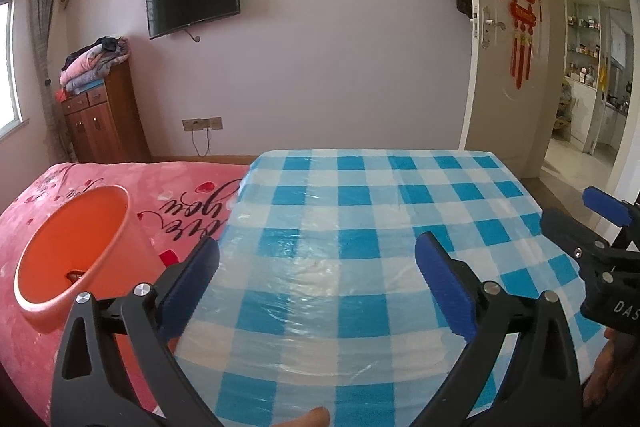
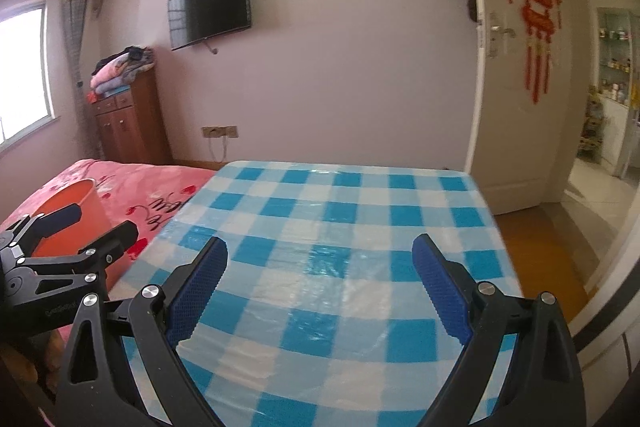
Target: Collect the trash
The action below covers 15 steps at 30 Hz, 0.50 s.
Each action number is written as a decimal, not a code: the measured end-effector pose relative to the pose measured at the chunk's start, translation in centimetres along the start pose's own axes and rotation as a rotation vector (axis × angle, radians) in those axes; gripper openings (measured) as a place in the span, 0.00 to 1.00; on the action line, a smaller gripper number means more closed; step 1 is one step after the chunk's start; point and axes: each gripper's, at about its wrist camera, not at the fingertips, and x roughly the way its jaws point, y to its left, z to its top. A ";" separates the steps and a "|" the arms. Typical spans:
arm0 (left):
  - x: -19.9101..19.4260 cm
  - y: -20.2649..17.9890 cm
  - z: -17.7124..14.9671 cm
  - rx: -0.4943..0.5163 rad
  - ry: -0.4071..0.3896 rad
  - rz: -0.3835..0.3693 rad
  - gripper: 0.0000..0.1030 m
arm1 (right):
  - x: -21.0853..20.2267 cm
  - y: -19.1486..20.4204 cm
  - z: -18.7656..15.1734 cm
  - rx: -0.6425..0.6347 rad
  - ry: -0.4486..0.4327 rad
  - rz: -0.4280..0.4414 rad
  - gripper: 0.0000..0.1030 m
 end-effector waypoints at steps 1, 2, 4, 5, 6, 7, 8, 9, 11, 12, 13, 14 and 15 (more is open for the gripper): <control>-0.1 -0.3 -0.1 -0.006 -0.003 -0.013 0.96 | -0.1 -0.2 -0.2 0.001 -0.003 -0.008 0.90; -0.1 -0.5 -0.2 -0.010 -0.002 -0.023 0.96 | -0.4 -0.6 -0.4 0.002 -0.006 -0.020 0.90; -0.3 -0.9 -0.3 -0.018 -0.001 -0.044 0.96 | -0.8 -1.1 -0.8 0.007 -0.010 -0.034 0.90; -0.3 -1.2 -0.4 -0.018 -0.001 -0.052 0.96 | -1.1 -1.4 -1.0 0.011 -0.015 -0.044 0.90; -0.4 -1.5 -0.5 -0.017 -0.003 -0.053 0.96 | -1.2 -1.6 -1.1 0.013 -0.017 -0.050 0.90; -0.5 -1.8 -0.6 -0.014 -0.006 -0.052 0.96 | -1.5 -2.0 -1.3 0.017 -0.022 -0.059 0.90; -0.6 -2.0 -0.6 -0.011 -0.009 -0.053 0.96 | -1.7 -2.2 -1.4 0.019 -0.026 -0.067 0.90; -0.8 -2.3 -0.7 -0.008 -0.015 -0.058 0.96 | -1.9 -2.4 -1.6 0.022 -0.030 -0.074 0.90; -1.1 -2.8 -0.8 -0.003 -0.022 -0.059 0.96 | -2.3 -2.9 -1.8 0.030 -0.038 -0.086 0.90; -1.3 -3.1 -0.8 -0.001 -0.026 -0.059 0.96 | -2.5 -3.1 -1.9 0.034 -0.040 -0.089 0.90; -1.4 -3.3 -0.9 0.001 -0.029 -0.064 0.96 | -2.7 -3.4 -2.0 0.038 -0.043 -0.094 0.90; -1.4 -3.5 -0.9 0.002 -0.029 -0.070 0.96 | -2.8 -3.5 -2.1 0.041 -0.045 -0.097 0.90; -1.5 -3.7 -0.9 0.001 -0.027 -0.080 0.96 | -3.0 -3.7 -2.2 0.043 -0.046 -0.100 0.90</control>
